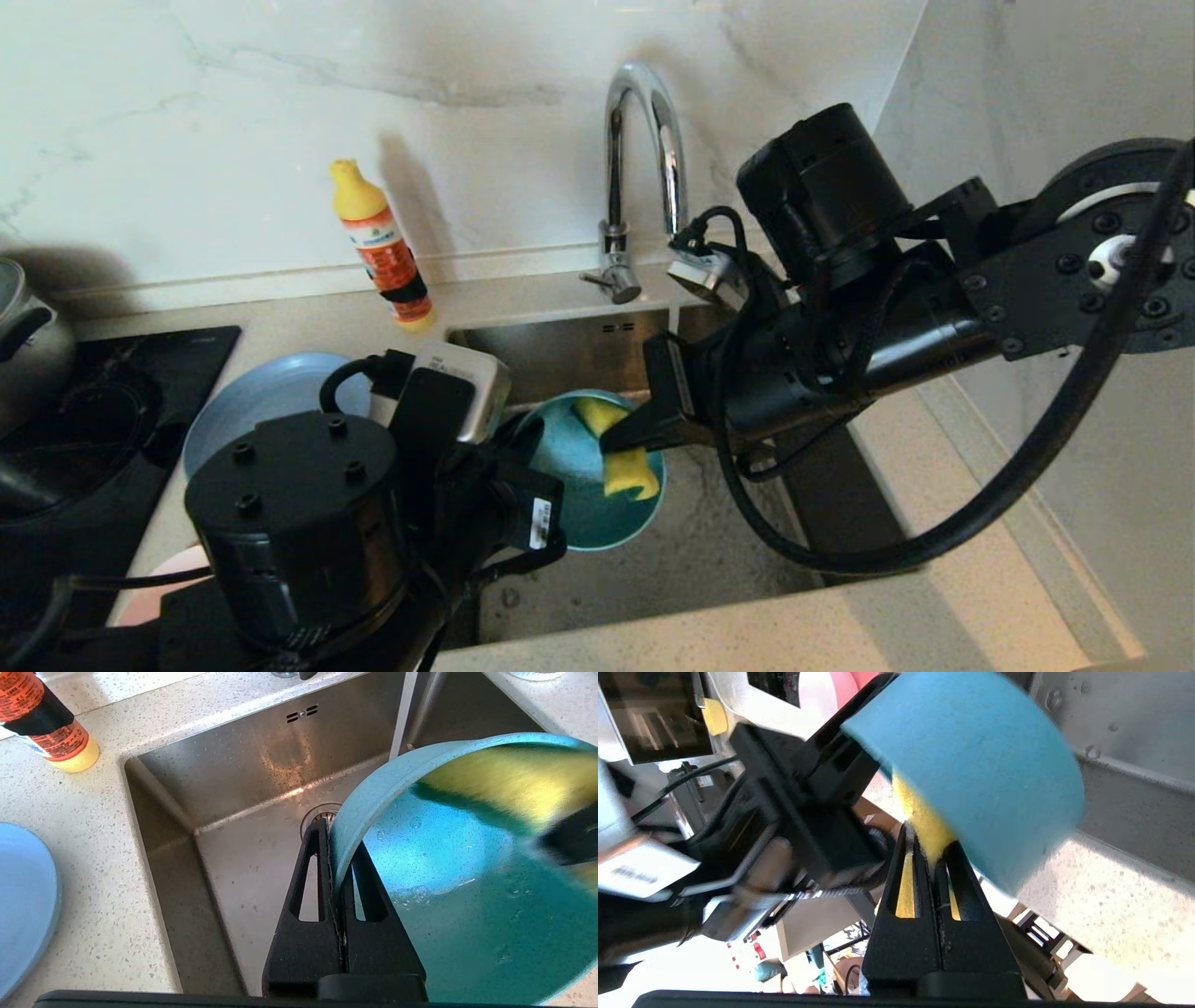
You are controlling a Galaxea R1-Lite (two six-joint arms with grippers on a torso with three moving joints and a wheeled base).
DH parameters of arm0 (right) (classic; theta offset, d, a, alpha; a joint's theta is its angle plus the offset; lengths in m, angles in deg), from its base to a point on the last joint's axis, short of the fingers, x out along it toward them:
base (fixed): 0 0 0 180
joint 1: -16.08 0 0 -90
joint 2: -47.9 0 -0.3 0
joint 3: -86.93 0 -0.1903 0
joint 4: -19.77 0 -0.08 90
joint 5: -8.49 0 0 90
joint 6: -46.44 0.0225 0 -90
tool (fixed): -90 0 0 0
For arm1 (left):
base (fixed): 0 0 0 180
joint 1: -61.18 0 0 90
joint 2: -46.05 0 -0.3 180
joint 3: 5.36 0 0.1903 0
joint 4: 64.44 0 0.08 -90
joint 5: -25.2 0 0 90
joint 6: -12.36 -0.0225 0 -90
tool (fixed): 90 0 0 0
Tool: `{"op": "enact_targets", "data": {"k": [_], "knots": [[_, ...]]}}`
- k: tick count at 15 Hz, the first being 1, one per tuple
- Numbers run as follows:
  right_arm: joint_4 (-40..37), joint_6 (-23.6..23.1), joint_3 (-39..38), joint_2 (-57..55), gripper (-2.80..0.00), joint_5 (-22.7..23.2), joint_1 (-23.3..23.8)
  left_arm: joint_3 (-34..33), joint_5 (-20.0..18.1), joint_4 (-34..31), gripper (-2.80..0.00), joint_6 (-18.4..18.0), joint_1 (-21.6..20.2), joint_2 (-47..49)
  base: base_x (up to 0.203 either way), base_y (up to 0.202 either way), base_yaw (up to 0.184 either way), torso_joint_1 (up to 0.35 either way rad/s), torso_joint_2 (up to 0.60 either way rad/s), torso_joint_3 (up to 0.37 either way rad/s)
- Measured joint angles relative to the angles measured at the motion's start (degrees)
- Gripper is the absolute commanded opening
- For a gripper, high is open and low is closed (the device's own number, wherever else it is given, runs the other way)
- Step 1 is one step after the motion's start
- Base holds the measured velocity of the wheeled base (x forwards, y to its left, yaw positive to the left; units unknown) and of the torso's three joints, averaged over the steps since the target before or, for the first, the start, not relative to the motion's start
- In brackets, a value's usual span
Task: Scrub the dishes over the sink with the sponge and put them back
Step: Wipe the bowl
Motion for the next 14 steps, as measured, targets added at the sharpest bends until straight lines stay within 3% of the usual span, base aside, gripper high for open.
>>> {"op": "enact_targets", "data": {"k": [8, 14], "knots": [[-5.15, -0.17, -0.41, 1.06, -2.8, 0.11, 0.63, 0.74, 0.08, 0.2, -2.8, 0.22, -0.11, -0.34, 0.0, 0.0, 0.0, 0.0, 0.0, 0.0], [-5.57, 0.01, -0.1, -1.39, -2.8, 0.12, -3.24, 0.91, 0.17, 3.04, -2.8, 0.18, -0.23, -0.57, 0.0, 0.0, 0.0, 0.0, 0.0, 0.0]]}}
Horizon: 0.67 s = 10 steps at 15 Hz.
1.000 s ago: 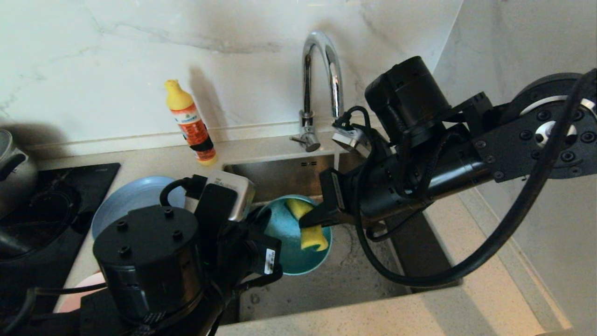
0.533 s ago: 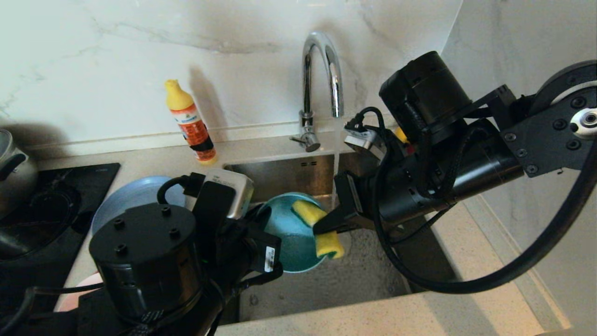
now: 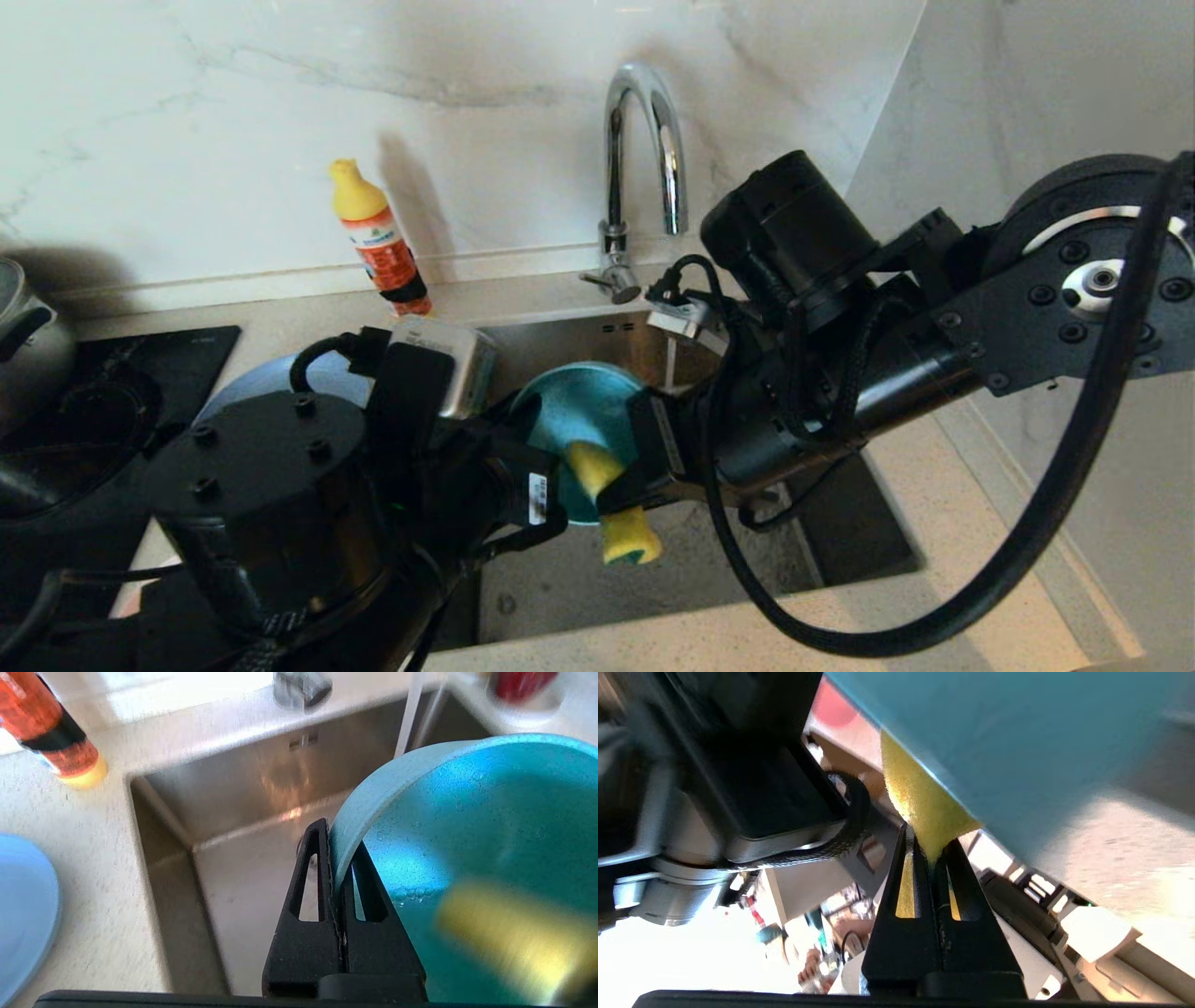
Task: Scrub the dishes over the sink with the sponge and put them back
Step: Wipe the bowl
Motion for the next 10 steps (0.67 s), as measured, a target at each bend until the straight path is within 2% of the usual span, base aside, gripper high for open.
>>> {"op": "enact_targets", "data": {"k": [4, 10], "knots": [[0.11, 0.1, 1.37, -1.84, -2.8, 0.02, -2.42, -0.22, 0.05, 0.11, -2.8, 0.12, -0.09, 0.05, 0.0, 0.0, 0.0, 0.0, 0.0, 0.0], [-0.95, 0.17, 1.51, -1.59, -2.8, 0.02, -2.04, -0.28, 0.0, 0.16, -2.8, 0.22, -0.11, 0.27, 0.0, 0.0, 0.0, 0.0, 0.0, 0.0]]}}
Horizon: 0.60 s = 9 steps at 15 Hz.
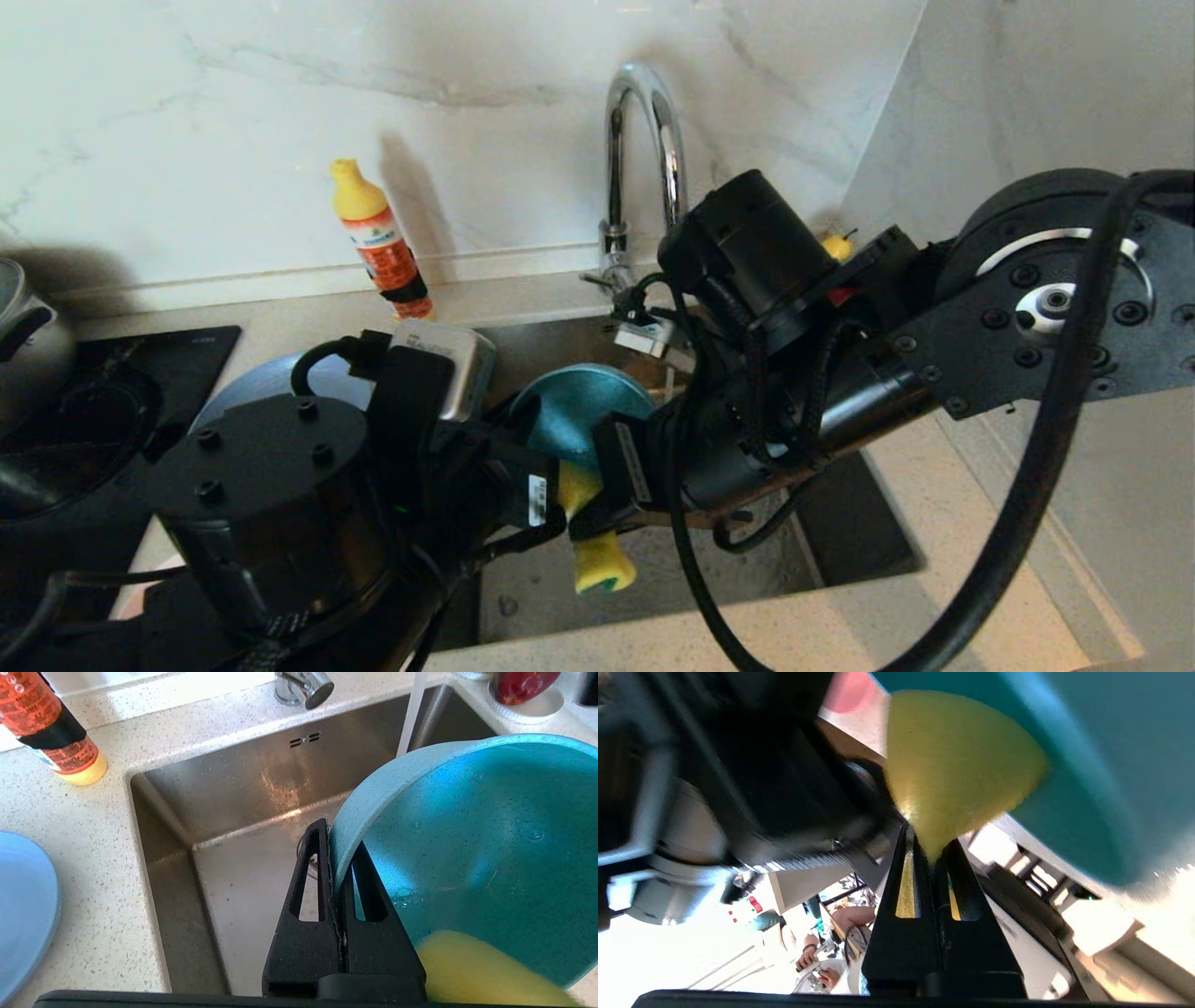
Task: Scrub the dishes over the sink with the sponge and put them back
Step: Wipe the bowl
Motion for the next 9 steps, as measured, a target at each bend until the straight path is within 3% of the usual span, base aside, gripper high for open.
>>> {"op": "enact_targets", "data": {"k": [9], "knots": [[-2.73, -0.16, 0.72, 3.38, -2.8, -0.09, 4.7, -0.02, 0.04, -0.02, -2.8, 0.01, 0.0, 0.37, 0.0, 0.0, 0.0, 0.0, 0.0, 0.0]]}}
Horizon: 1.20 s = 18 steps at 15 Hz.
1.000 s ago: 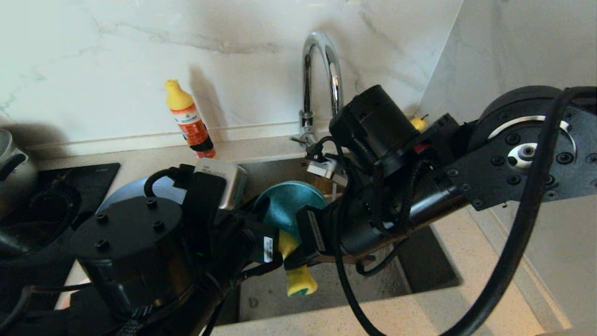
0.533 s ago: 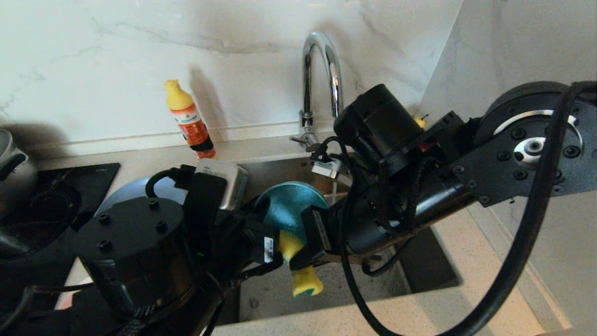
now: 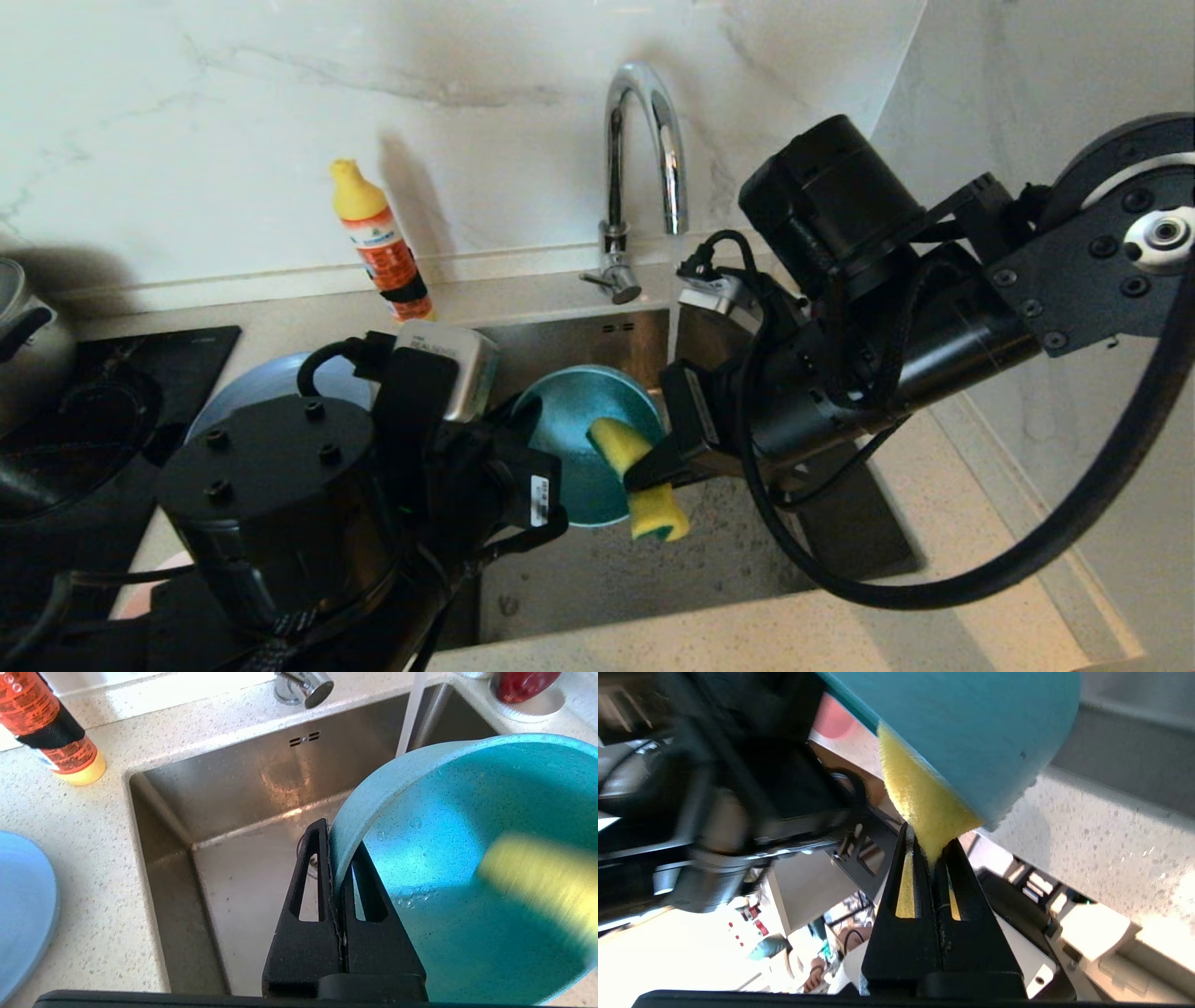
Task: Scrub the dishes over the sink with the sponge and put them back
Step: Wipe the bowl
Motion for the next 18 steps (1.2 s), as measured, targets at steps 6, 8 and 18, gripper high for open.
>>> {"op": "enact_targets", "data": {"k": [6, 8, 18], "knots": [[0.32, -0.43, 3.12, 1.15, -2.8, 0.02, -0.06, -1.03, 1.63, 0.35, -2.8, 0.02, 0.09, -0.19, 0.0, 0.0, 0.0, 0.0, 0.0, 0.0], [0.24, -0.43, 3.58, 1.77, -2.8, -0.09, -0.12, -1.08, 1.61, 0.33, -2.8, 0.0, 0.09, -0.35, 0.0, 0.0, 0.0, 0.0, 0.0, 0.0], [-1.82, -0.52, 3.61, 11.5, -2.8, -0.41, 1.14, 3.4, -0.33, -2.42, -2.8, 3.02, -2.48, 2.19, 0.0, 0.0, 0.0, 0.0, 0.0, 0.0]]}}
